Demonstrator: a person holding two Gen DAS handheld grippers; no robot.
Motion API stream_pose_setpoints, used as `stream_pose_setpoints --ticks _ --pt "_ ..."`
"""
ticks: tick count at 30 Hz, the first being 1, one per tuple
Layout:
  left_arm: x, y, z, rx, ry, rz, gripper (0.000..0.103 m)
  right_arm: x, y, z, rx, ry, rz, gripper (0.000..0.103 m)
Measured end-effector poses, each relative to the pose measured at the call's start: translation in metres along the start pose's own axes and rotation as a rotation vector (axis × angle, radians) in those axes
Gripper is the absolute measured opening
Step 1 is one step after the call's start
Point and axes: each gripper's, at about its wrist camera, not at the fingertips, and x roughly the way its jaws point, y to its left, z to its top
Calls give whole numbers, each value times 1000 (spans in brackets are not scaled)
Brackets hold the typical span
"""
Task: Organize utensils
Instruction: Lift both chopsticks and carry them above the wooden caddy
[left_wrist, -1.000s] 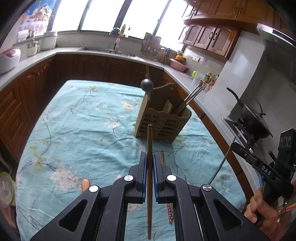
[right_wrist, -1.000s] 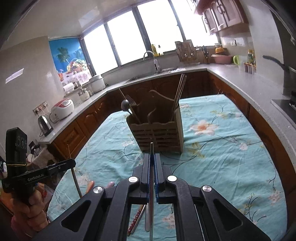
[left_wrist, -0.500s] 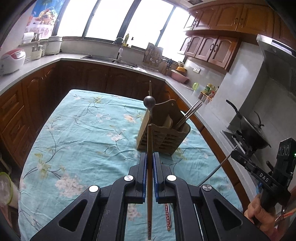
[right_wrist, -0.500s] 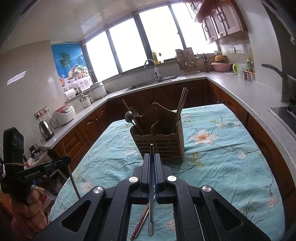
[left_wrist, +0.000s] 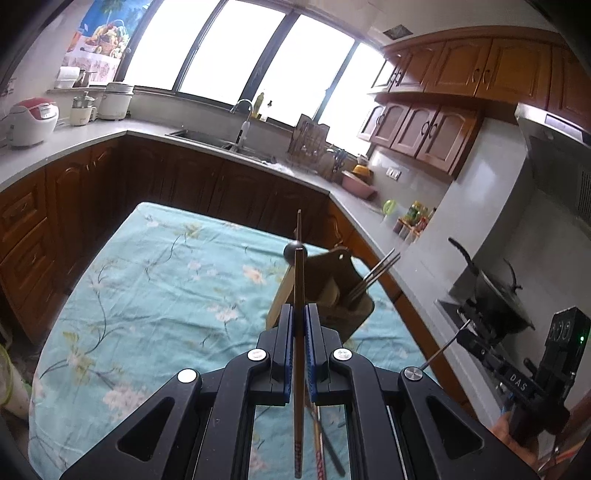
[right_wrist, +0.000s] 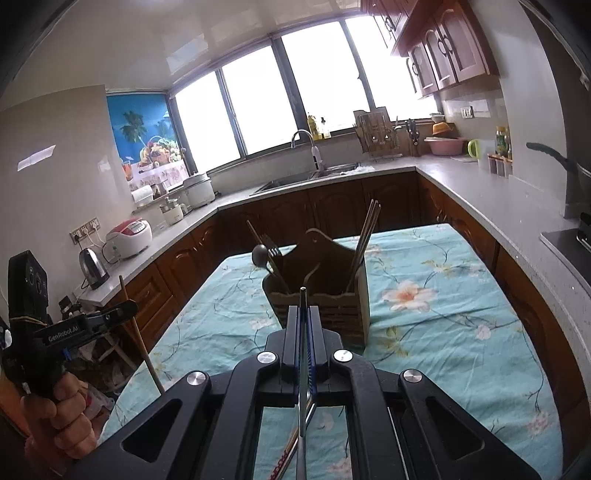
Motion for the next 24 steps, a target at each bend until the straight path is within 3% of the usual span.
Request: stream_pose_setpoints --ticks 13,24 --pt "44 -5 38 -11 -112 -45 4 7 -6 49 -19 -79 4 3" --pt "113 -1 69 -37 -189 -44 4 25 -20 99 -29 -150 -12 3"
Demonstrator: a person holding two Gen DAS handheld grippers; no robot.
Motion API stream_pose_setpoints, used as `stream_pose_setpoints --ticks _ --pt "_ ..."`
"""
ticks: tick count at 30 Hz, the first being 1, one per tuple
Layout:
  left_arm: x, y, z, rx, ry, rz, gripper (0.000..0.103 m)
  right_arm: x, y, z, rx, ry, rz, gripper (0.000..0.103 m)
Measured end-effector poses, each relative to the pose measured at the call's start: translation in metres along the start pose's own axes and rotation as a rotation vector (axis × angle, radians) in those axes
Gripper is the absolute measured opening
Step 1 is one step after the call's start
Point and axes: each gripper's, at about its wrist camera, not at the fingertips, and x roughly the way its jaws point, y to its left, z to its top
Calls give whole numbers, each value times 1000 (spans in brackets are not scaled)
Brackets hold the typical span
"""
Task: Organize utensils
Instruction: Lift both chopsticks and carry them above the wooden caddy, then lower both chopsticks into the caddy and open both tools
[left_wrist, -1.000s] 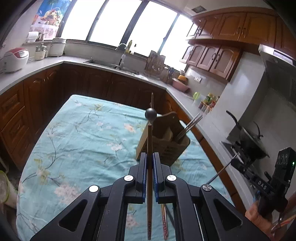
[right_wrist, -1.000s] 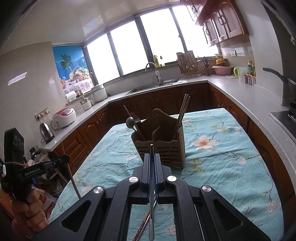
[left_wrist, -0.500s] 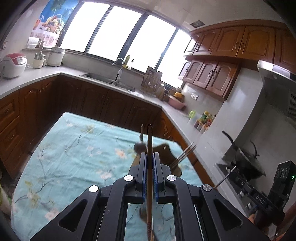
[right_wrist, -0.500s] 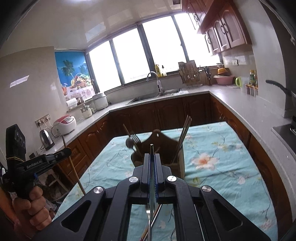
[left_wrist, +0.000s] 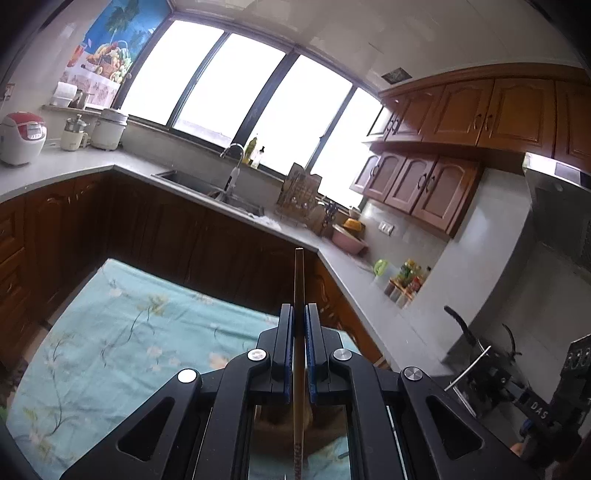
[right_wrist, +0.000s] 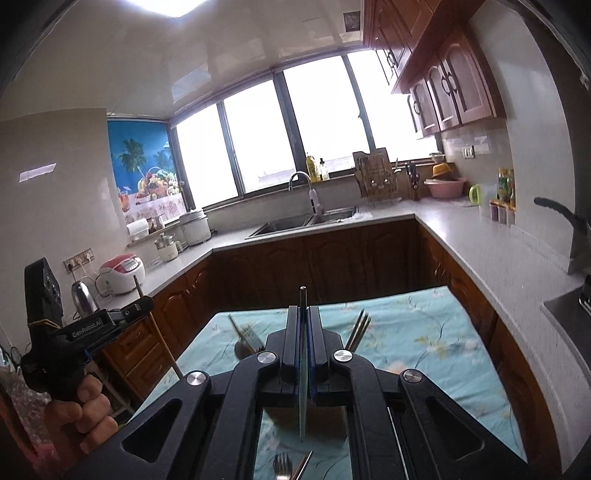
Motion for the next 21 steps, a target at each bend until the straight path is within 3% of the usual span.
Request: stream_pose_setpoints --ticks 11,21 --pt "82 -7 -6 36 -43 36 4 40 -10 30 -11 -39 -15 3" --pt "129 -12 -60 100 -16 77 4 83 -37 -12 46 57 -27 3"
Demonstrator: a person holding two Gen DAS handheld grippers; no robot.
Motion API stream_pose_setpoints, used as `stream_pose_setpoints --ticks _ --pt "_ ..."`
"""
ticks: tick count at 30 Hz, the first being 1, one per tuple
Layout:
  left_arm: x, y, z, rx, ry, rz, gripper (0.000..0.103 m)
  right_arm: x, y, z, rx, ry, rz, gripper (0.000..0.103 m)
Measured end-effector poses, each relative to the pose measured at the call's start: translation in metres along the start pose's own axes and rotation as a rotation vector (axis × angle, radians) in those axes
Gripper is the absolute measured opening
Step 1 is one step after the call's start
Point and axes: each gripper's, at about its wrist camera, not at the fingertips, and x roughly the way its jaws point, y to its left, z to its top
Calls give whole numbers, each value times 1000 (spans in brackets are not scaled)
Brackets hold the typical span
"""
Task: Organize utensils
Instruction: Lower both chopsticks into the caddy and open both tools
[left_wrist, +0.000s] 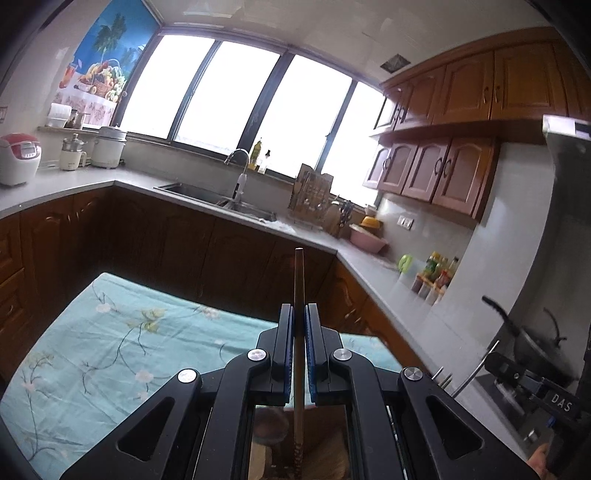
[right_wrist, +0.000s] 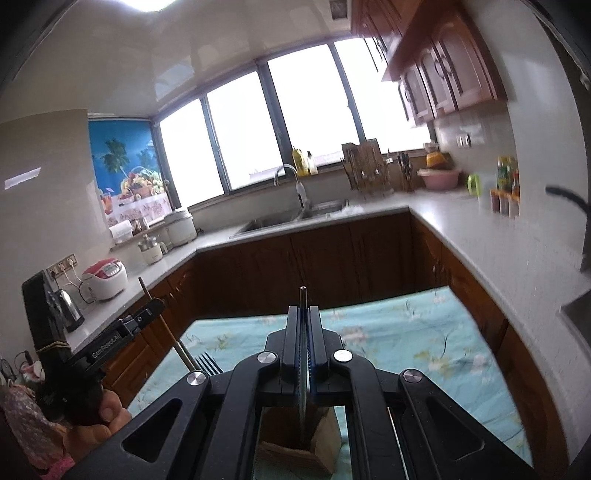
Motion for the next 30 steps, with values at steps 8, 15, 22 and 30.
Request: stream_pose_setpoints --ticks 8,15,22,30 --pt "11 -11 -19 65 34 4 5 21 -16 -30 64 66 1 3" --pt "9 -17 -24 111 71 18 5 25 -19 -35 73 68 -6 3" --pt "-1 -19 -18 154 84 20 6 31 -24 -37 96 80 -4 3" --pt "-1 -16 -11 136 127 11 6 32 -26 -37 95 87 -6 4"
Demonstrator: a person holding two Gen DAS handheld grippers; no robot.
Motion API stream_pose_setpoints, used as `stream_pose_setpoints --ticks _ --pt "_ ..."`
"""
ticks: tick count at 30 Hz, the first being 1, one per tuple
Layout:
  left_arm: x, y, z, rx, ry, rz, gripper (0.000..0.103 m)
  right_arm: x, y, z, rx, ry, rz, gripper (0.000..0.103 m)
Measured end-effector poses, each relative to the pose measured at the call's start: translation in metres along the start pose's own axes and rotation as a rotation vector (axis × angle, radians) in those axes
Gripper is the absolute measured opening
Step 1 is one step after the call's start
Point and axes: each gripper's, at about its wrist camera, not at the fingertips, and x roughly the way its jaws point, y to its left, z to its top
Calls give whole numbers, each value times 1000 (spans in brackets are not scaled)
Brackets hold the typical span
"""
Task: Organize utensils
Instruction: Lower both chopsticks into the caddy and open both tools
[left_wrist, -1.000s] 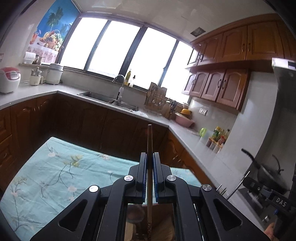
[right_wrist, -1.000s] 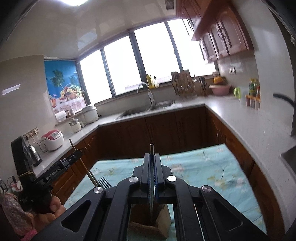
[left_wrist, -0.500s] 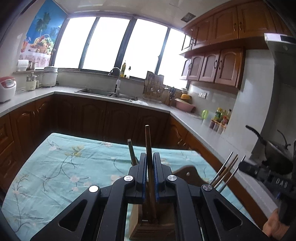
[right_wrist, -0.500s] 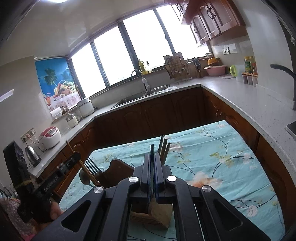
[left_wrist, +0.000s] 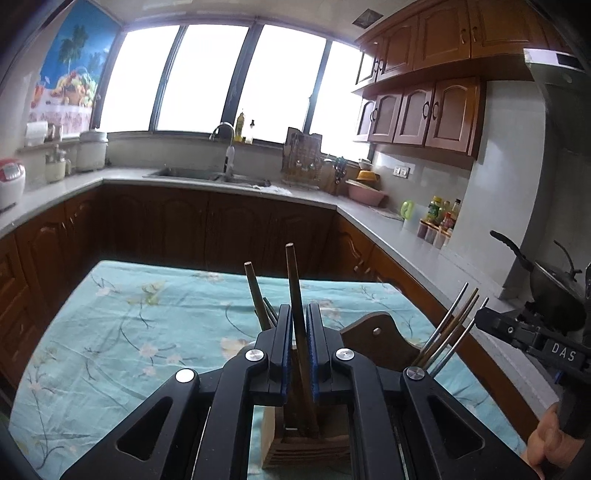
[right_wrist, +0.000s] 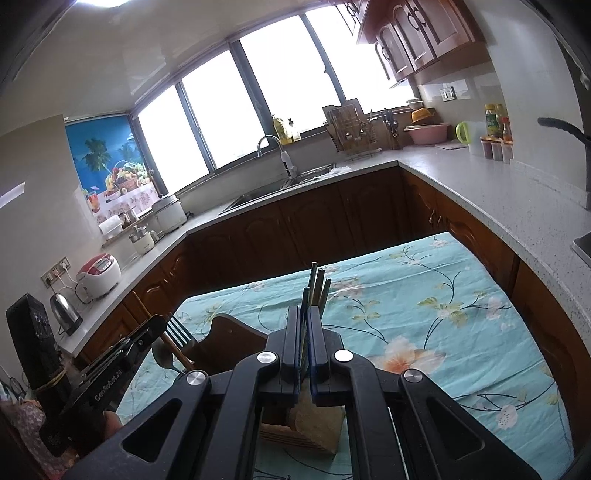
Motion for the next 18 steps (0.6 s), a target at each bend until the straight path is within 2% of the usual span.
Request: stream_pose_setpoints --ticks 10,15,18 --pt "0 1 4 4 12 8 10 4 -2 -3 2 10 -11 8" --pt "-1 0 8 -3 17 12 17 3 -4 -3 8 14 -16 10" --pt "-2 -3 10 2 16 12 20 1 -7 -4 18 9 -15 23"
